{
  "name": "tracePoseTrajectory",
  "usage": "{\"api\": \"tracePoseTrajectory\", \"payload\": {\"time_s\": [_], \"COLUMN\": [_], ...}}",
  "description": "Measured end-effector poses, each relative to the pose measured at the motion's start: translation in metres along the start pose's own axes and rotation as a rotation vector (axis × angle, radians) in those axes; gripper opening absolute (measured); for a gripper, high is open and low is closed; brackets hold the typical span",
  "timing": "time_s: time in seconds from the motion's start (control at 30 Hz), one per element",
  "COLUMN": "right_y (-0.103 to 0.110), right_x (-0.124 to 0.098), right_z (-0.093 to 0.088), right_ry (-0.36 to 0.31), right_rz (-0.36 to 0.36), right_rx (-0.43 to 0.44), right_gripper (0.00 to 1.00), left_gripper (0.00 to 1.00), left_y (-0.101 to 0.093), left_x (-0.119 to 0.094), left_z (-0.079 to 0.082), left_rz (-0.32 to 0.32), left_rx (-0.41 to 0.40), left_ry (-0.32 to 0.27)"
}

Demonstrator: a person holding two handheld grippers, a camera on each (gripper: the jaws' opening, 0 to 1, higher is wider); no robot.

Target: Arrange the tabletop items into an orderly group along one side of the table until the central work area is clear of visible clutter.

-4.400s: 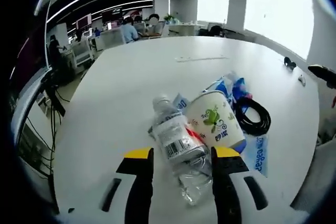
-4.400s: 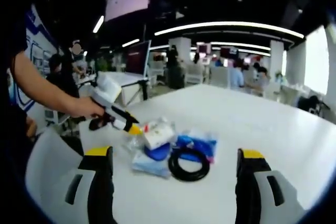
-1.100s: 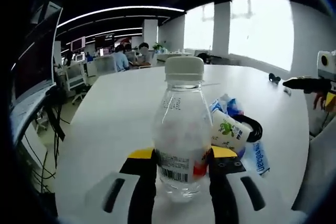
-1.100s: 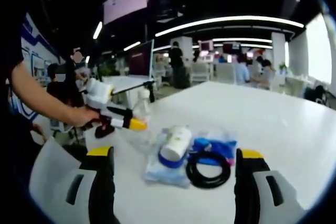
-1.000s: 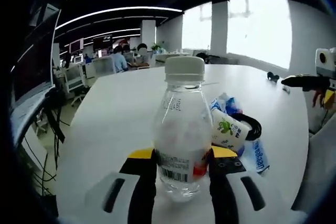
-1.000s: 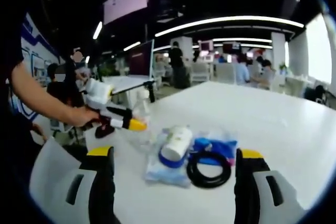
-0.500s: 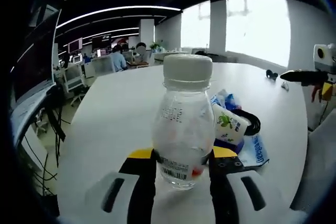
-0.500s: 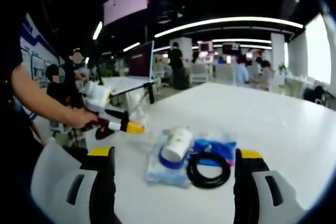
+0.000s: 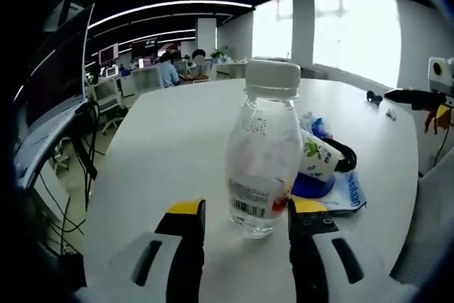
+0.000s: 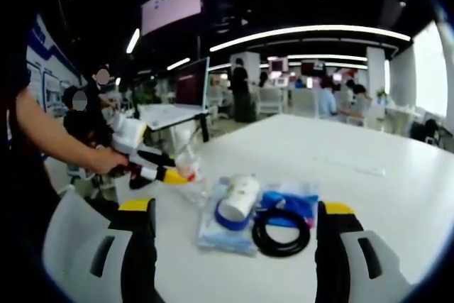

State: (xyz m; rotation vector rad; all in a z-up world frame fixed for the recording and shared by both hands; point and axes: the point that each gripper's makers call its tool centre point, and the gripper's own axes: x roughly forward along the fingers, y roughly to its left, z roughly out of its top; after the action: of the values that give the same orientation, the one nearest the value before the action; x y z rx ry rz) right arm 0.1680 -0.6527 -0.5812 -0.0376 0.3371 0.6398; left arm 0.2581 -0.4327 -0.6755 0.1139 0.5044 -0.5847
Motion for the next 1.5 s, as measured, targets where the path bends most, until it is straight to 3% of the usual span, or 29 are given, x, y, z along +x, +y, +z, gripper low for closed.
{"api": "tracePoseTrajectory", "payload": {"time_s": [0.5, 0.73, 0.9, 1.07, 1.5], "right_y": [-0.004, -0.011, -0.014, -0.016, -0.033], "right_x": [-0.006, -0.011, -0.013, -0.015, -0.031], "right_z": [0.009, 0.019, 0.02, 0.02, 0.021], "right_ry": [-0.014, -0.056, -0.063, -0.075, -0.091], "right_rz": [-0.016, -0.043, -0.047, -0.047, -0.053], "right_rx": [-0.026, -0.005, -0.013, -0.008, -0.003], "right_gripper": [0.91, 0.91, 0.91, 0.91, 0.91], "left_gripper": [0.32, 0.27, 0.31, 0.43, 0.5], "left_y": [0.022, 0.029, 0.02, 0.012, 0.004], "left_x": [-0.004, -0.002, -0.002, 0.0, 0.017], "left_z": [-0.001, 0.001, 0.004, 0.009, 0.022], "left_rz": [0.044, 0.069, 0.069, 0.067, 0.112], "left_rx": [0.061, 0.034, 0.042, 0.011, -0.045], "left_ry": [0.064, 0.079, 0.072, 0.06, 0.029]}}
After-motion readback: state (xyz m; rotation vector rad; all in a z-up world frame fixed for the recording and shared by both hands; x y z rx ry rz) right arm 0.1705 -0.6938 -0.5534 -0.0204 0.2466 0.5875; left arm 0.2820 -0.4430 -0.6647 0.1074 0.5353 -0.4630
